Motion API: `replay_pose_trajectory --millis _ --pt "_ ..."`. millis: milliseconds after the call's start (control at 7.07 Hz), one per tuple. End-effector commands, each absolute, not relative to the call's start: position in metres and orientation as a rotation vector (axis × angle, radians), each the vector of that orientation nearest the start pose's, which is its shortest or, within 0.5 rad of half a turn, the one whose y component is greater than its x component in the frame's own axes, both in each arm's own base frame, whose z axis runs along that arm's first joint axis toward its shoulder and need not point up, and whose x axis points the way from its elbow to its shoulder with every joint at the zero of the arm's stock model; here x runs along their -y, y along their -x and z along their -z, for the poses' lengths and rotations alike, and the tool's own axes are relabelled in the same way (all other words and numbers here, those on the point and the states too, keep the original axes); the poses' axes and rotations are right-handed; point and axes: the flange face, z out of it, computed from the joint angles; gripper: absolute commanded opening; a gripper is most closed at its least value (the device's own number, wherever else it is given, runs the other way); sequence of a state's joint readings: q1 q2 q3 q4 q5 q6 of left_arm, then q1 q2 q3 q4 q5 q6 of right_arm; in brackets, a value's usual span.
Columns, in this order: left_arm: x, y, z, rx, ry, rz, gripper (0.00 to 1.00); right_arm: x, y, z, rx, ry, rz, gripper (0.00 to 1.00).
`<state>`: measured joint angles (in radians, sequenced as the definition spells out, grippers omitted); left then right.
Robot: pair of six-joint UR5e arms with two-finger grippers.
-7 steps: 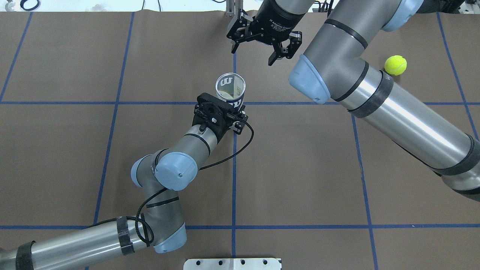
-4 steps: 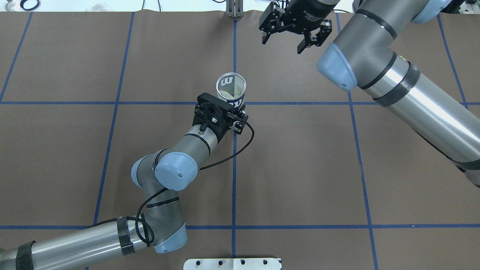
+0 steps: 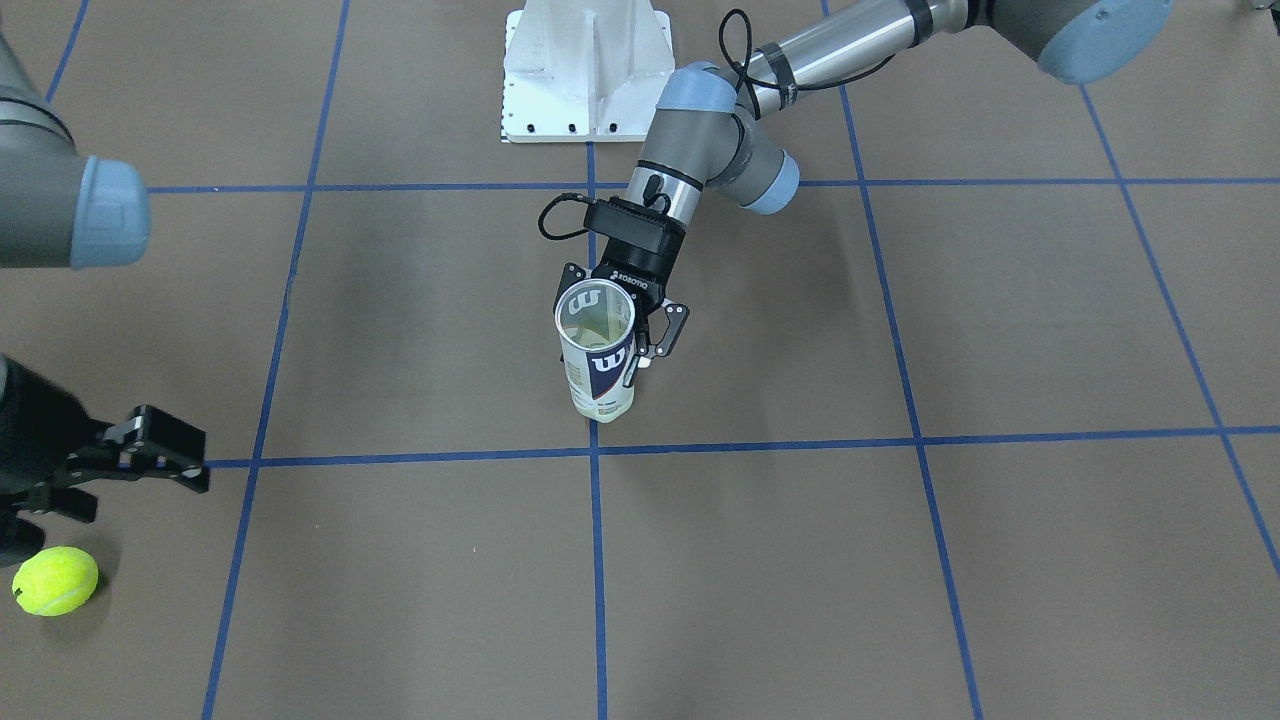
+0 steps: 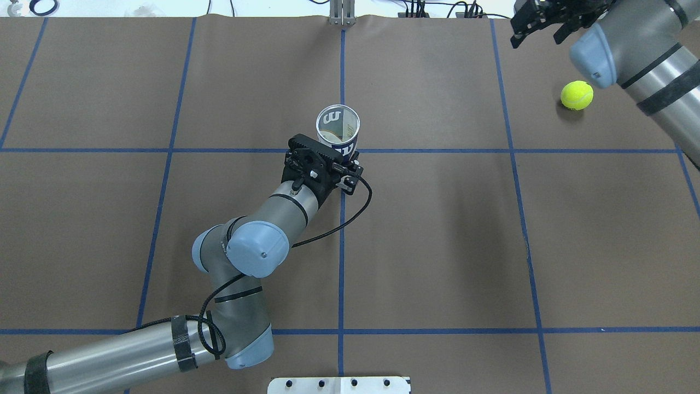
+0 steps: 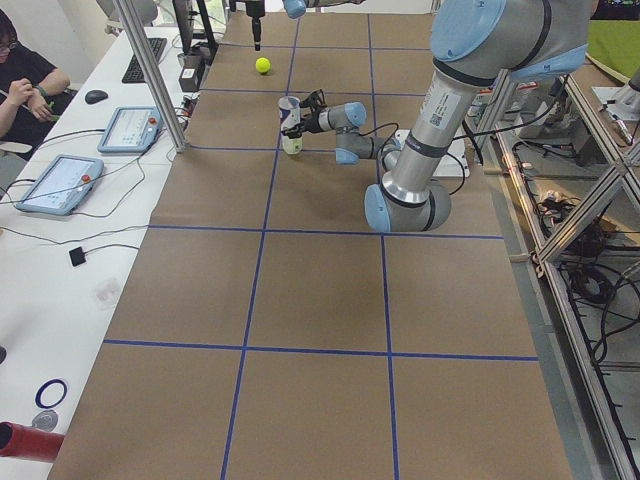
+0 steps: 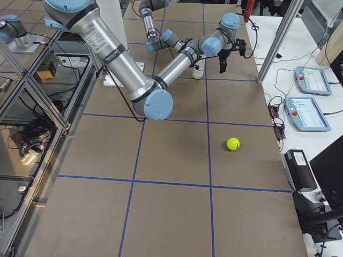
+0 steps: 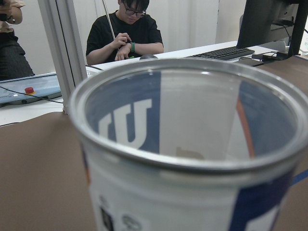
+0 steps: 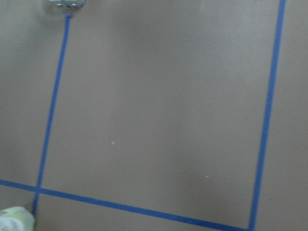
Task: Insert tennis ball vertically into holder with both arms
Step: 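Move the right gripper to the other yellow tennis ball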
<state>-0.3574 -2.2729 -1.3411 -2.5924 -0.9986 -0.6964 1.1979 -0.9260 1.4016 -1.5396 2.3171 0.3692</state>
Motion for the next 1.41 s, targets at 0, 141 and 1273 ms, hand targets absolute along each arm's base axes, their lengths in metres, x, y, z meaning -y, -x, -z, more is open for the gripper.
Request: replay_pose_trajectory --millis 0,141,1273 --pt "0.426 -0.604 -0.209 -0.914 -1.207 0.016 0.77 0.723 0.162 -0.435 0.781 -0.181 0.361 0.99" --pt "0.431 -0.600 -0.208 -0.912 -1.211 0.023 0.77 0.718 0.163 -0.465 0.757 -0.197 0.385 0.99" --pt "0.434 -0.598 -0.208 -0.910 -1.214 0.027 0.77 0.703 0.223 -0.563 0.629 -0.220 0.482 0.99"
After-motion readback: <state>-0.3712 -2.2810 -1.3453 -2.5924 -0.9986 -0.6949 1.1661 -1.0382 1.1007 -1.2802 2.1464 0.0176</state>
